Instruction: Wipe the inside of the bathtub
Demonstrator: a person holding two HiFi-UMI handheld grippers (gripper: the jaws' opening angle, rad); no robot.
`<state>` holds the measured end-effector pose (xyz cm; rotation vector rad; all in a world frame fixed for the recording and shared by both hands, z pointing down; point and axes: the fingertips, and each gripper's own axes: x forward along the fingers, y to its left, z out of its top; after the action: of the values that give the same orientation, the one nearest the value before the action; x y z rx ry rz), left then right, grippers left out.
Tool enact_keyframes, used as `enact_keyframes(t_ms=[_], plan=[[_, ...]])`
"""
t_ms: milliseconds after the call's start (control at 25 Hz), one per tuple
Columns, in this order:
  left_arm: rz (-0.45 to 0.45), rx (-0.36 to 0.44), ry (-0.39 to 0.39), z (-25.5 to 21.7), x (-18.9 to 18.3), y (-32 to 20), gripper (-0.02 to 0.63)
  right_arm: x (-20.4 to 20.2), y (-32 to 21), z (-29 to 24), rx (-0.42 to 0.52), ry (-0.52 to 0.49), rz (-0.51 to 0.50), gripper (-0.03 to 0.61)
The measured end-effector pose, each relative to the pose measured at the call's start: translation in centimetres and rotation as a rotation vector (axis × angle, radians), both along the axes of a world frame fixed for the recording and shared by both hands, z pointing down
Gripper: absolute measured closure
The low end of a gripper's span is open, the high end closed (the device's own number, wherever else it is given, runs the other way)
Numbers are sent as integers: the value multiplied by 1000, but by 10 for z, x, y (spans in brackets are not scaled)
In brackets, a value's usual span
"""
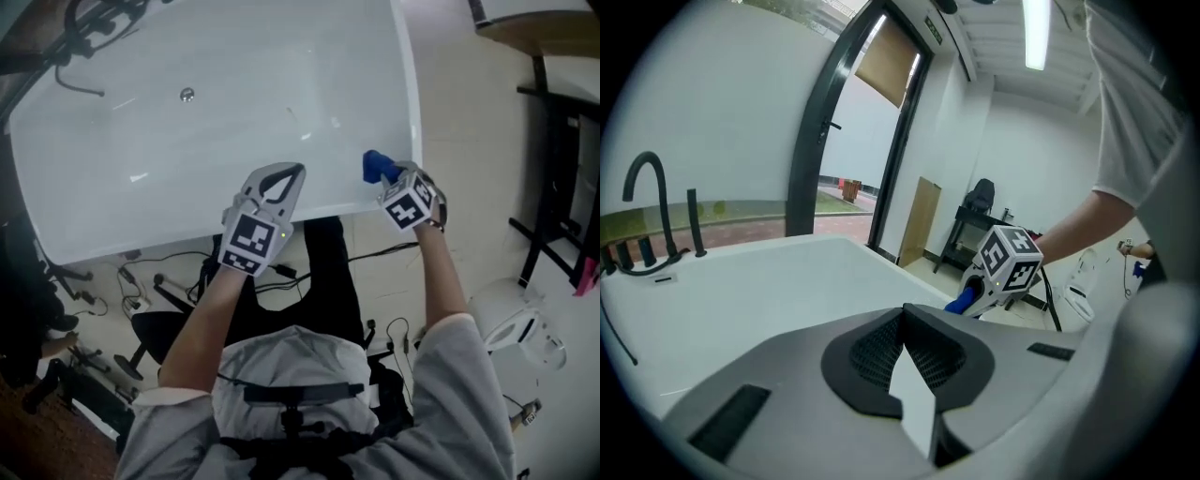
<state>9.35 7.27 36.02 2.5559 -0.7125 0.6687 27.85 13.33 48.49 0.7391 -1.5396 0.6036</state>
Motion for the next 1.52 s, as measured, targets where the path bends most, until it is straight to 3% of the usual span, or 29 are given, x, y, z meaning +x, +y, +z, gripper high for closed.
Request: enact_keyframes(t_ms=[360,920,1120,1280,1520], plan=[[56,-34,-17,59,12,8,611,-1,10,53,-95,77,20,505],[94,-108,-46,145,55,-13,611,10,5,112,-226,203,-79,506],[108,-124,-43,161,54,-10,611,17,16,132,-327,309,-163,506],[63,-155,-37,173,41,-17,611,22,19,146,-397,395,-205,509],[27,-190,-49,206,27,-22,611,18,17,167,-443,434,-228,511]])
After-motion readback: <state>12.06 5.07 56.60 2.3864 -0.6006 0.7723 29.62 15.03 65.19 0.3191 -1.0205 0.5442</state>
